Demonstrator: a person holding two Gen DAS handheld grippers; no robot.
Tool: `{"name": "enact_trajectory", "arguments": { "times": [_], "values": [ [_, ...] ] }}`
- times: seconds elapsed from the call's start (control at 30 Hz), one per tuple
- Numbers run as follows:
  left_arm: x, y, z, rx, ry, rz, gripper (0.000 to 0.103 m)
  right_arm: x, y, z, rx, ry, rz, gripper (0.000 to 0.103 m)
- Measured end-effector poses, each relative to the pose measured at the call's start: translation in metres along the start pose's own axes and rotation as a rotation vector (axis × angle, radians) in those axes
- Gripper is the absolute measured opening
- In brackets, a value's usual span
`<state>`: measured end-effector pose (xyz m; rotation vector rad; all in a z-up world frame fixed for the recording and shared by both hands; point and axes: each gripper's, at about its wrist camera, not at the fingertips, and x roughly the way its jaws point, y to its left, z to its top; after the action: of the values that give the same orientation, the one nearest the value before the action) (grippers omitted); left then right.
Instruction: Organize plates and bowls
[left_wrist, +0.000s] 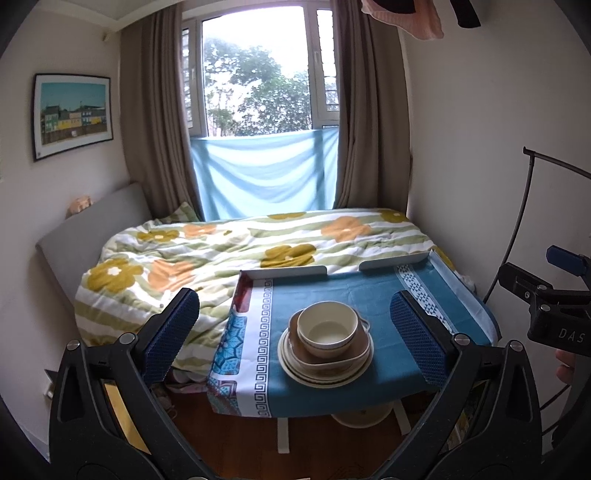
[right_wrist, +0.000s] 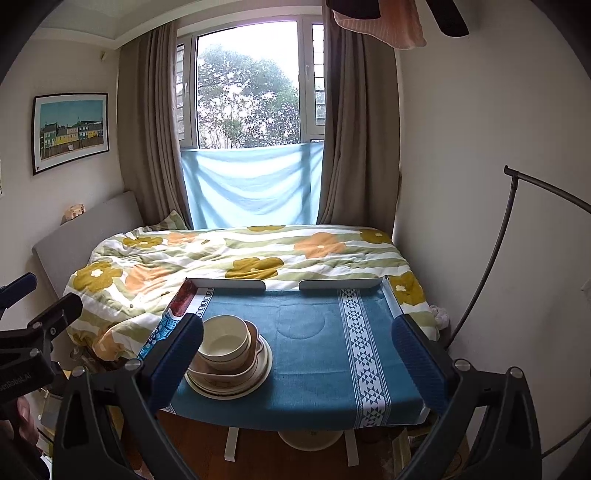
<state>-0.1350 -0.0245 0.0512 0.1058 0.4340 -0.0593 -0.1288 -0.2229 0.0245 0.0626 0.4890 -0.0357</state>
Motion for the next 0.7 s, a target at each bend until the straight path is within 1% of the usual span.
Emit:
{"name": "enact_trajectory", "arguments": {
  "times": [0.7],
  "values": [
    [-0.003,-0.01,-0.004,-0.015,0.009,-0.019,0.103,0.0,-0.006,0.0,0.0,0.009,0.001,0.101]
  ]
}}
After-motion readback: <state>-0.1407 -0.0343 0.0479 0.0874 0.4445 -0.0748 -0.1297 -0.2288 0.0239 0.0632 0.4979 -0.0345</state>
